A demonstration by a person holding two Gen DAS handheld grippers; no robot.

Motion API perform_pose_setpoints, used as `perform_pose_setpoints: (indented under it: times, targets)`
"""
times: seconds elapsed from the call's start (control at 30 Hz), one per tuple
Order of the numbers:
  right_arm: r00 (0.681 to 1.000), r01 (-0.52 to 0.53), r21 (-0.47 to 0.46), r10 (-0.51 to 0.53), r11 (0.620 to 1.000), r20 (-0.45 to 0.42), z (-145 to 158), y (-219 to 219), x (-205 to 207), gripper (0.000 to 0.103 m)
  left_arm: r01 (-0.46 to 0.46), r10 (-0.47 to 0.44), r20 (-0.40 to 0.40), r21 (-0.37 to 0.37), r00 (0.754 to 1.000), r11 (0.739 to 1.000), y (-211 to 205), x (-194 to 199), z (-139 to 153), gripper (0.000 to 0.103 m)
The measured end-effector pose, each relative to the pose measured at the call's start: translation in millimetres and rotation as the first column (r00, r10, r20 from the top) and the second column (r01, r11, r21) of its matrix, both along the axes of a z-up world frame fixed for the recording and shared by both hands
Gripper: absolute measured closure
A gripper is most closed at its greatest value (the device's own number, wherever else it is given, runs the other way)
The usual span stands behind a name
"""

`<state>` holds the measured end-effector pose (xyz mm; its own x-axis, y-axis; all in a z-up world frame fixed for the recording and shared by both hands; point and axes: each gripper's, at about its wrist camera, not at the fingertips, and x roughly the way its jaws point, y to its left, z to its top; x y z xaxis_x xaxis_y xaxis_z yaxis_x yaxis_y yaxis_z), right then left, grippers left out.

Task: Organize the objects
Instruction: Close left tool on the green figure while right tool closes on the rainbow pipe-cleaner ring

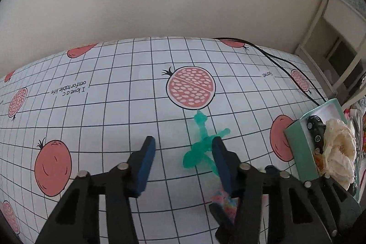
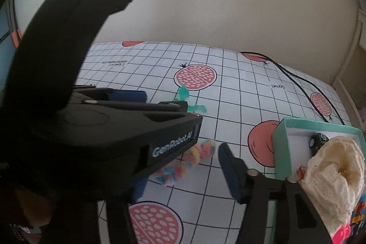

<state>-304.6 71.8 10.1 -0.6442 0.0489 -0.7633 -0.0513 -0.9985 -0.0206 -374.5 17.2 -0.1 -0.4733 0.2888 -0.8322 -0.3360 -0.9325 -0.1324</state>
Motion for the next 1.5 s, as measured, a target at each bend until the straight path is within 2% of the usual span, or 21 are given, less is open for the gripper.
perform_pose_setpoints:
  times: [0.17,0.27,0.37,0.67,0.7,0.73,1.3,1.5]
  targets:
    - [1.0,0.0,0.0,0.0,1.0,0.003,0.4,0.3,-0.5,0.052,0.031,-0.031,-0.005,0.007,0.999,0.999,2.0,2.6,-1.2,0.071]
    - [1.0,0.003,-0.002,-0.003,1.0,0.005,0.9,0.4,1.9,0.053,0.041,-0.041,-0.002,0.006,0.999,0.999,2.6,3.2,-1.5,0.077]
    - [1.0,0.005,-0.003,-0.005,1.0,0.008,-0.2,1.2,3.0,0.054,0.043,-0.043,-0.003,-0.005,0.999,0.999,1.6,7.7,-1.7,0.077]
    - [0.999,0.028,-0.012,-0.028,1.0,0.018,1.7,3.5,13.5,0.057,0.03,-0.03,0.018,0.02,0.999,0.999,-8.6,20.9,-2.7,0.078]
    - [0.999,0.029,-0.011,-0.029,1.0,0.019,2.2,3.2,14.7,0.062,0.027,-0.028,0.024,0.029,0.999,0.999,-10.4,21.8,-2.8,0.078]
    - [0.999,0.031,-0.006,-0.031,1.0,0.021,3.0,2.5,16.2,0.071,0.023,-0.024,0.03,0.036,0.999,0.999,-12.0,21.9,-2.8,0.078]
    - [0.996,0.03,-0.004,-0.03,1.0,0.079,6.7,-1.6,37.1,0.079,0.008,-0.01,0.092,0.022,0.996,1.0,-32.8,47.1,2.9,0.08]
    - [0.996,0.022,0.001,-0.022,1.0,0.082,18.2,-4.6,49.9,0.079,-0.004,0.005,0.108,-0.016,0.994,1.0,-36.6,60.4,5.9,0.082]
